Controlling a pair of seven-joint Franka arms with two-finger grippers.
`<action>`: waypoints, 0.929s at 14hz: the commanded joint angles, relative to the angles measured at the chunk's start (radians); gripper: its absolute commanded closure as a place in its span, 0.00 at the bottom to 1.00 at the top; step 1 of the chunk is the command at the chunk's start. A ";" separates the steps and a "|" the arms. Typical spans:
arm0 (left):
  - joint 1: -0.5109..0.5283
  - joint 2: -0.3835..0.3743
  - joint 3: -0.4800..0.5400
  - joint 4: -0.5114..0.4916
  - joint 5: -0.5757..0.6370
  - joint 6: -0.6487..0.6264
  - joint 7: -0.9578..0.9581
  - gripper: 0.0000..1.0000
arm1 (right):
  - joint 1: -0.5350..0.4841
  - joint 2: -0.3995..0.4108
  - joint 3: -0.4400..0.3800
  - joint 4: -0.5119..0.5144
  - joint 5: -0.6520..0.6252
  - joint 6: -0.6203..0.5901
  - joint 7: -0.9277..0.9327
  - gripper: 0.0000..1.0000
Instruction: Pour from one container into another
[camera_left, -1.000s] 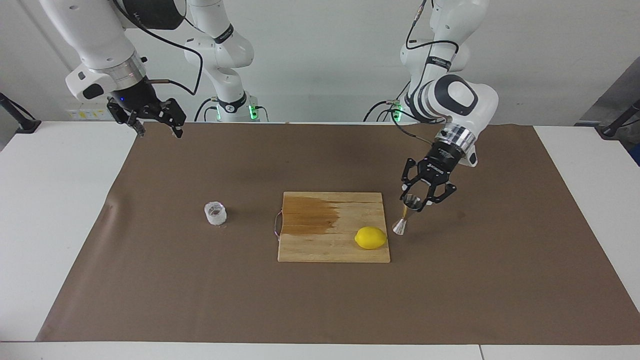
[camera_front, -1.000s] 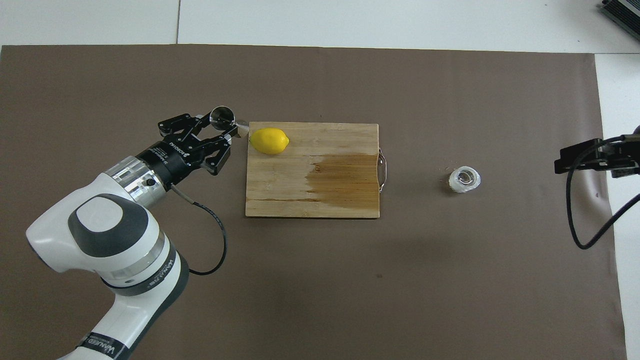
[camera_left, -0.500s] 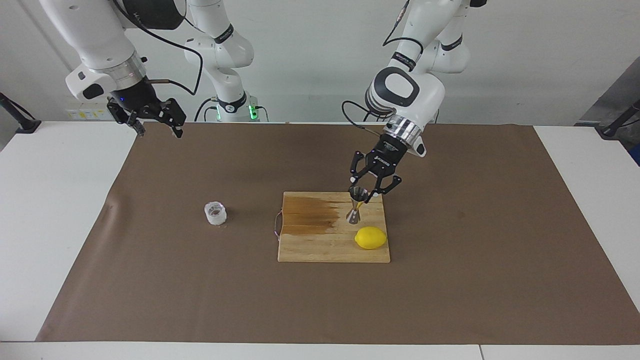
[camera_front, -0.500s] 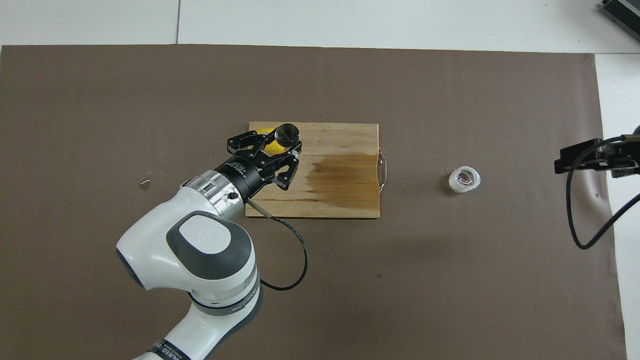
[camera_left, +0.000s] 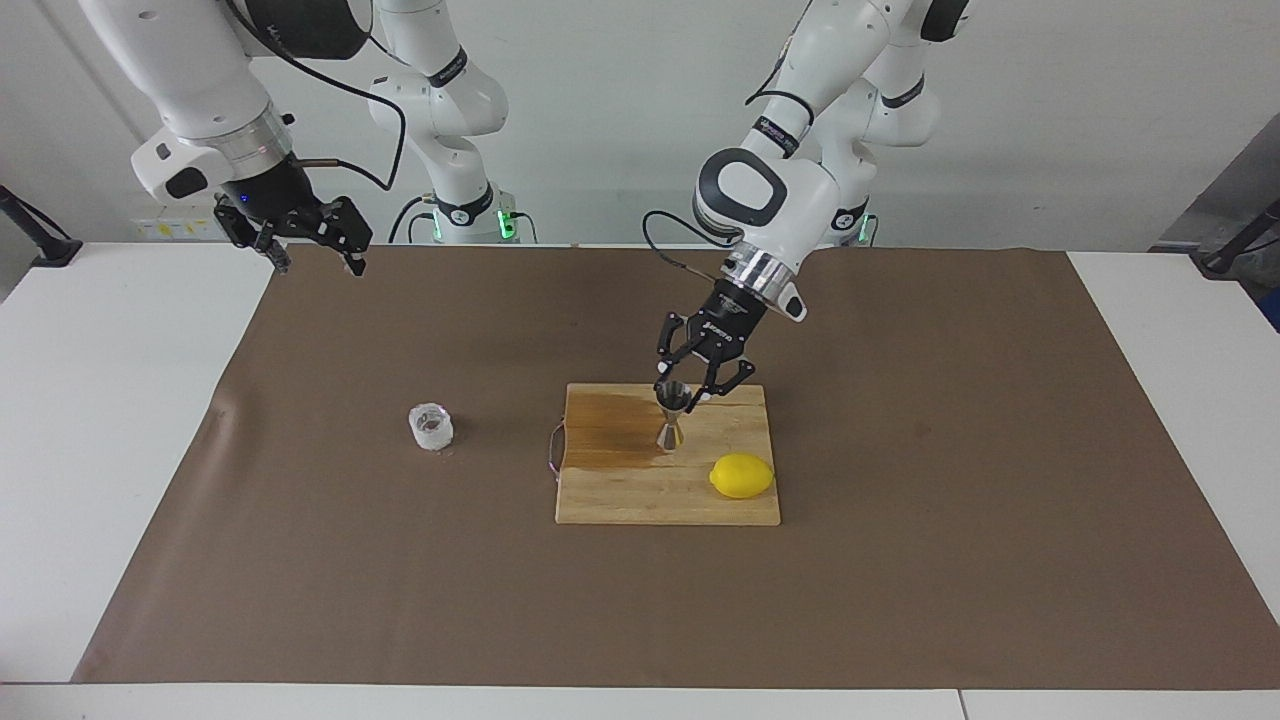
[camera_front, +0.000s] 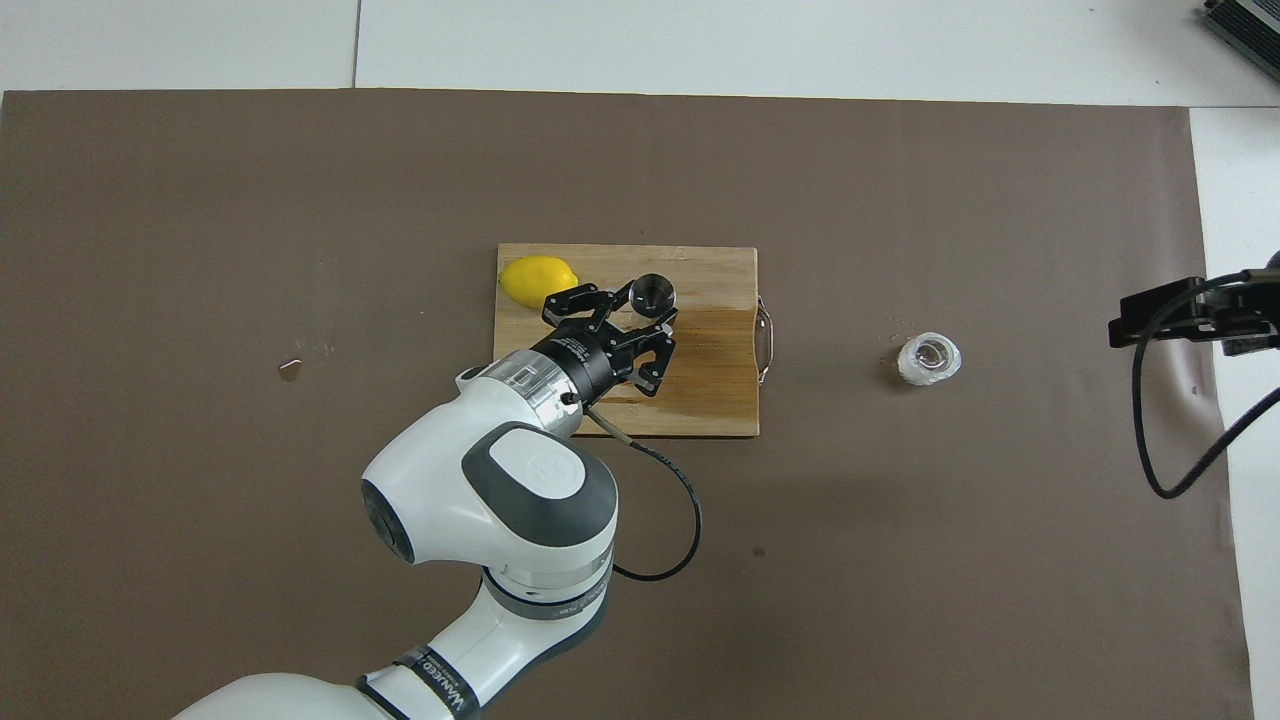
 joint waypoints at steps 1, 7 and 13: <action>-0.030 0.038 -0.002 0.045 0.008 0.051 -0.010 1.00 | -0.007 -0.001 0.007 0.006 -0.008 -0.010 0.007 0.00; -0.085 0.103 -0.002 0.069 0.014 0.078 -0.012 1.00 | -0.008 -0.001 0.007 0.008 -0.008 -0.010 0.007 0.00; -0.105 0.107 0.000 0.074 0.021 0.079 -0.012 0.97 | -0.008 -0.001 0.007 0.006 -0.008 -0.010 0.007 0.00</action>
